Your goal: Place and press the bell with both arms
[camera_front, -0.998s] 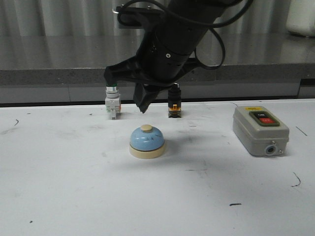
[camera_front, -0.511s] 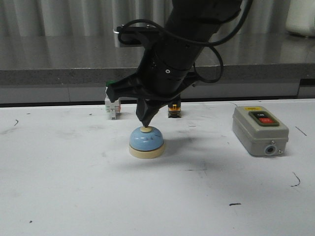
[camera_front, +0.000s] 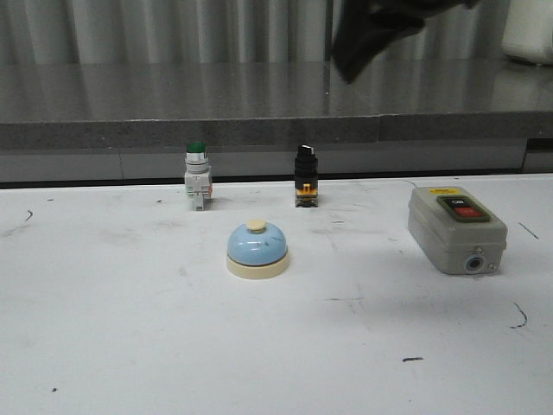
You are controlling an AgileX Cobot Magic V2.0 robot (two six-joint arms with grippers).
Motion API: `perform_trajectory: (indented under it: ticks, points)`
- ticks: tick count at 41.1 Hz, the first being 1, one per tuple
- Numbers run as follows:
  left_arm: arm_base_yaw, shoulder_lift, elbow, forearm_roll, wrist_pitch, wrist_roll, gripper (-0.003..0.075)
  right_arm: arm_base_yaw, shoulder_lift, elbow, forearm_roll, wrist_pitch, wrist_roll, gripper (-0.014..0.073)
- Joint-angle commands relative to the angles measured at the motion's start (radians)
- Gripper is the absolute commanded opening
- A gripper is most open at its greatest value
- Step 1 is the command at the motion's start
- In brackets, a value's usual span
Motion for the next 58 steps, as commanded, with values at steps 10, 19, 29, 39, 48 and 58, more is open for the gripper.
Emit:
perform_trajectory:
  ticks: [10, 19, 29, 39, 48, 58]
  points:
    - [0.004, 0.008, -0.025, -0.015, -0.087, -0.008, -0.002, -0.323, -0.5, 0.347, -0.018, -0.078, -0.003, -0.0071]
    - [0.004, 0.008, -0.025, -0.015, -0.087, -0.008, -0.002, -0.42, -0.876, 0.59, -0.021, -0.092, -0.016, -0.0071]
    - [0.004, 0.008, -0.025, -0.015, -0.087, -0.008, -0.002, -0.42, -1.157, 0.744, -0.022, -0.092, -0.019, -0.0071]
    - [0.004, 0.008, -0.025, -0.015, -0.087, -0.008, -0.002, -0.42, -1.195, 0.751, -0.022, -0.08, -0.019, -0.0071]
    - [0.004, 0.008, -0.025, -0.015, -0.087, -0.008, -0.002, -0.42, -1.195, 0.751, -0.022, -0.08, -0.019, -0.0071]
    - [0.004, 0.008, -0.025, -0.015, -0.087, -0.008, -0.002, -0.42, -1.195, 0.751, -0.022, -0.08, -0.019, -0.0071]
